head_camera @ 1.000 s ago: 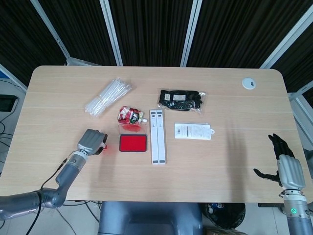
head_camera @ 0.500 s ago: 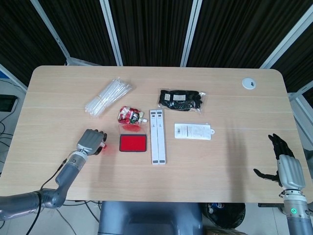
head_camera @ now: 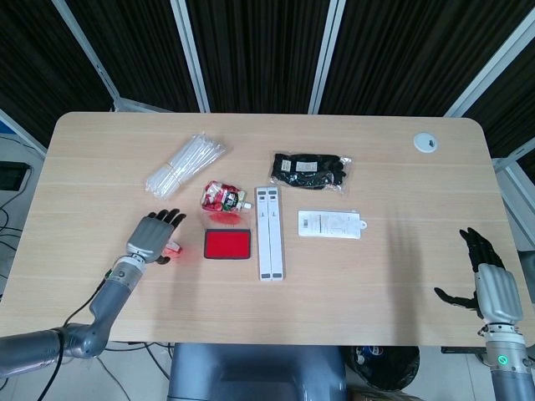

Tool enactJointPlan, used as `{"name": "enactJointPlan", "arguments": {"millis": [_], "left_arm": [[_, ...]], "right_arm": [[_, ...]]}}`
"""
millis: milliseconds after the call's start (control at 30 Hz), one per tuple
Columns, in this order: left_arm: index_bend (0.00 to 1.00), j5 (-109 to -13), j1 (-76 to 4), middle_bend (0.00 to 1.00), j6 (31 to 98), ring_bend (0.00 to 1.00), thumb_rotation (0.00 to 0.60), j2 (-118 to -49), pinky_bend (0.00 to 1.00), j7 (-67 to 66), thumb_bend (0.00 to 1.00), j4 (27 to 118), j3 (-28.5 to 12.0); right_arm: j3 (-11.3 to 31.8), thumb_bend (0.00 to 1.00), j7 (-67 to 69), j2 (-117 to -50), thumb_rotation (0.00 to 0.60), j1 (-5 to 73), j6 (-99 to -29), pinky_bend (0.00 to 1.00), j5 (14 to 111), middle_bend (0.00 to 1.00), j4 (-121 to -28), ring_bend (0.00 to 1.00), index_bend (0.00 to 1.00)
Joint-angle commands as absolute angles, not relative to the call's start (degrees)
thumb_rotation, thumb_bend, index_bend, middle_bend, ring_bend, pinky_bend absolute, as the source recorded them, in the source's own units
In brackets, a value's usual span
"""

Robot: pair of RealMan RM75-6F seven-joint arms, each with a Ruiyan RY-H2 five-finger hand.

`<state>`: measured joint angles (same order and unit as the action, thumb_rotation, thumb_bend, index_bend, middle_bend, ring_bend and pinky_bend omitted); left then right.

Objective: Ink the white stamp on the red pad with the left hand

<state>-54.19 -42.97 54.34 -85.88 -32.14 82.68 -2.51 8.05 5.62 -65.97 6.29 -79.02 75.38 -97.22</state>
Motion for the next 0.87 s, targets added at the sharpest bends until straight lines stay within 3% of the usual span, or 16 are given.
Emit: {"name": "enactJointPlan", "arguments": {"millis": [33,367,667,867], "left_arm": [[0.07,-56.5,-41.5,0.04,57.1,0.07,0.6,-82.9,0.2,-30.3,0.1,86.4,-3.0],[0.0,-66.4,-33.4,0.0,70.2,0.0,0.6,-75.6,0.1,-23.4,0.09,94.5,-1.0],[0.0,-74.1,-23.9,0.0,81.5,0.0,0.6,-71.9,0.03,-16.2,0.09,94.2,3.3],[0.0,-76.2,-20.4,0.0,85.0,0.0,0.6,-71.4,0.03,-12.9,0.09,92.6,3.9]], "right_arm": [[8.0,0.1,5.6,-66.0,0.6,6.3,-79.0,0.16,75.4,0.0,-97.2,0.0,0.0],[8.0,0.1,5.2,-65.9,0.6,6.3,-79.0,0.16,75.5,0.0,-97.0,0.0,0.0],[8.0,0.1,4.6,-66.0,0.6,6.3,-79.3,0.16,75.5,0.0,-97.0,0.0,0.0],[7.9,0.1,4.1,-66.2,0.6,6.2,-79.6,0.16,75.6,0.0,-96.9,0.0,0.0]]}}
